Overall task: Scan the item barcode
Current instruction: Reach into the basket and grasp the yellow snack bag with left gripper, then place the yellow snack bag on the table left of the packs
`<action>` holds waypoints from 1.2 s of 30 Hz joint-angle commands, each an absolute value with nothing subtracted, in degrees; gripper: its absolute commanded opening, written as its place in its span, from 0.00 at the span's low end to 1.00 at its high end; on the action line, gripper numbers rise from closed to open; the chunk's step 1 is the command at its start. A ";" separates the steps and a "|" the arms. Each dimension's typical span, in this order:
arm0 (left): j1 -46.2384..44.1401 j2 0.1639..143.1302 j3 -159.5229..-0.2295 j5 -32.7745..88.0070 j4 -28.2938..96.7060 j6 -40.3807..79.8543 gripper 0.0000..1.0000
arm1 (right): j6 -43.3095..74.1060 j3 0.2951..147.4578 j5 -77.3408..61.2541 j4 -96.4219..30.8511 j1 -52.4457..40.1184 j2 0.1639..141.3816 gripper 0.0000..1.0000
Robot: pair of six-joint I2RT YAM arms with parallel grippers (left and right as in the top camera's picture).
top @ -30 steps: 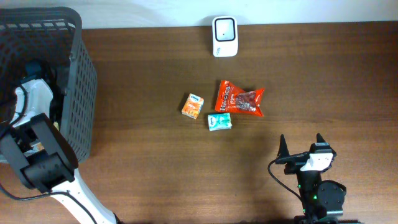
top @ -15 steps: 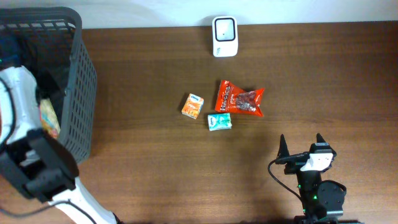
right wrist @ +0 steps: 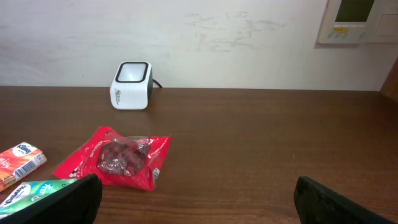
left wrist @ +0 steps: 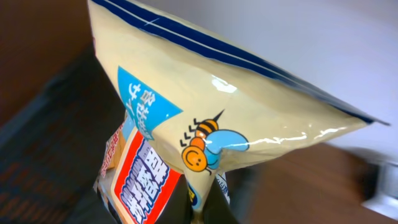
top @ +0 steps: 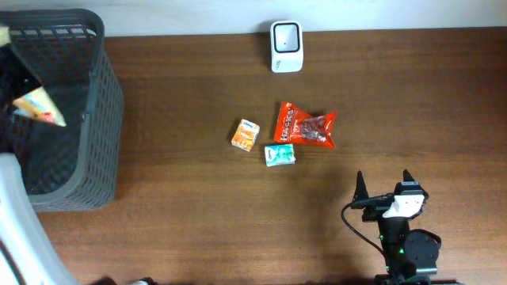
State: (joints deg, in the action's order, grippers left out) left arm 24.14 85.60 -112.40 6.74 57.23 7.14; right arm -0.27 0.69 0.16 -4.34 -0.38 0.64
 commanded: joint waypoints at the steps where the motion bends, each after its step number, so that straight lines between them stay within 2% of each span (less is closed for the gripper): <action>1: 20.14 79.77 -113.51 25.06 55.88 6.79 0.00 | -0.64 0.32 0.51 -4.69 -0.75 0.32 0.98; 5: 14.44 78.35 -113.51 31.66 55.51 6.37 0.00 | -0.64 0.32 0.51 -4.69 -0.75 0.32 0.99; 11: 2.24 80.53 -113.40 31.94 55.77 6.35 0.00 | -0.64 0.32 0.51 -4.69 -0.75 0.32 0.98; 19: -12.32 93.84 -113.40 30.98 60.45 3.38 0.00 | -0.64 0.32 0.51 -4.69 -0.75 0.32 0.98; 25: -17.61 106.91 -113.40 23.00 62.46 3.36 0.00 | -0.64 0.32 0.51 -4.71 -0.75 0.32 0.98; 29: -19.57 114.69 -113.40 11.99 62.72 3.38 0.00 | -0.64 0.32 0.51 -4.69 -0.75 0.32 0.99; 32: -20.56 117.69 -113.40 5.63 63.99 3.40 0.00 | -0.64 0.32 0.51 -4.69 -0.75 0.32 0.98; 36: -21.21 118.61 -113.40 4.25 64.64 3.40 0.01 | -0.64 0.32 0.51 -4.71 -0.75 0.32 0.98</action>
